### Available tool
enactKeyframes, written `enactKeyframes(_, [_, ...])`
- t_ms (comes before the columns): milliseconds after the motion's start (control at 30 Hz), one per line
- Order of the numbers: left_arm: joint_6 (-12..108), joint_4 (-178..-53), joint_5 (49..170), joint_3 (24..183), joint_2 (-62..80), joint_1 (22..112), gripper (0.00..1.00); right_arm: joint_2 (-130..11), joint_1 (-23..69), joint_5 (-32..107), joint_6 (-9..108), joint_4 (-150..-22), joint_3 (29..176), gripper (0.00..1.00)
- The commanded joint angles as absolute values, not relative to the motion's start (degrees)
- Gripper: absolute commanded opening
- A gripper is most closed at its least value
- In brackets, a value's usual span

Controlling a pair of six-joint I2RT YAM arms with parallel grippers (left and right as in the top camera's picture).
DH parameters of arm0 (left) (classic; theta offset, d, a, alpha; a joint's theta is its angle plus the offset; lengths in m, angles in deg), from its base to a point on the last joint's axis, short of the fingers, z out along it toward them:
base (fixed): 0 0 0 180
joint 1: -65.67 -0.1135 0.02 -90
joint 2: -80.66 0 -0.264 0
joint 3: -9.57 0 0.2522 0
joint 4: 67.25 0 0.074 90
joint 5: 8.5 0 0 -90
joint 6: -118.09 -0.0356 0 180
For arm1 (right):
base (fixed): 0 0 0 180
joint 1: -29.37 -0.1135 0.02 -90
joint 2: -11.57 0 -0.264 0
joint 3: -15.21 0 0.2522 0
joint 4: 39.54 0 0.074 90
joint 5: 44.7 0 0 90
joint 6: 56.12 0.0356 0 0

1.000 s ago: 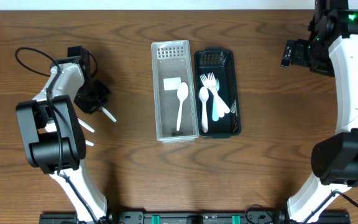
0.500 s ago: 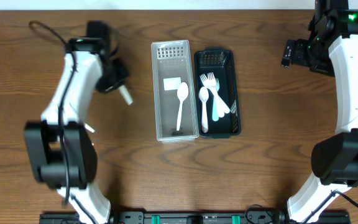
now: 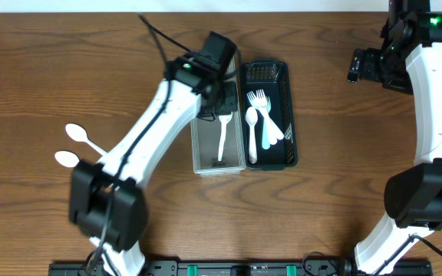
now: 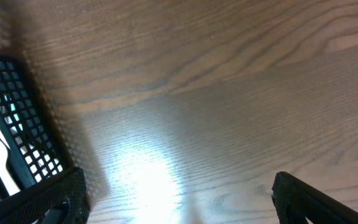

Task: Pack container
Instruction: 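Lower the second spoon into the white basket and release it, then move the left gripper to the third white spoon and grasp it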

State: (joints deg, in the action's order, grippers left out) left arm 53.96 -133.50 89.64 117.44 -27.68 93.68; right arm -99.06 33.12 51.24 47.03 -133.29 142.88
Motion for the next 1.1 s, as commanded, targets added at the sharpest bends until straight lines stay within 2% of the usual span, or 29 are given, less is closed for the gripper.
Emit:
enactKeyframes(0, [53.65,-133.88,88.35,116.89,-30.72,93.04,0.26,-99.45,33.05,51.06,46.46,-133.51,142.62,0.99])
enactKeyframes(100, [53.63,-133.92,88.35,116.89,-31.59,92.63,0.36,-99.45,33.05,51.06,46.46,-133.53,142.62,0.99])
enactKeyframes(167, [53.5,-133.92,88.39,116.98,-31.09,92.45,0.39,-99.45,33.08,51.06,46.46,-133.55,142.62,0.99])
enactKeyframes(300, [50.83,-134.99,87.89,117.4,-26.32,90.84,0.39,-99.45,33.12,51.08,46.42,-133.57,142.62,0.99])
enactKeyframes(433, [52.43,-135.27,81.81,117.4,-18.41,86.33,0.39,-99.45,33.47,51.08,45.98,-133.53,142.62,0.99])
enactKeyframes(633, [56.45,-139.16,75.15,117.38,-11.35,72.3,0.42,-99.45,33.97,51.08,45.98,-133.48,142.62,0.99])
enactKeyframes(700, [59.11,-141.48,75.21,117.22,-11.55,66.86,0.47,-99.45,33.97,51.08,45.98,-133.48,142.62,0.99])
enactKeyframes(767, [62.02,-143.06,75.24,116.22,-12.33,61.83,0.56,-99.45,33.97,51.08,45.98,-133.46,142.62,0.99])
enactKeyframes(833, [64.75,-143.6,75.26,114.25,-13.47,57.22,0.59,-99.45,33.97,51.08,45.98,-133.42,142.62,0.99])
enactKeyframes(1067, [69.3,-139.36,77.97,105.03,-18.74,48.54,0.62,-99.45,33.97,51.06,45.33,-133.24,142.62,0.99])
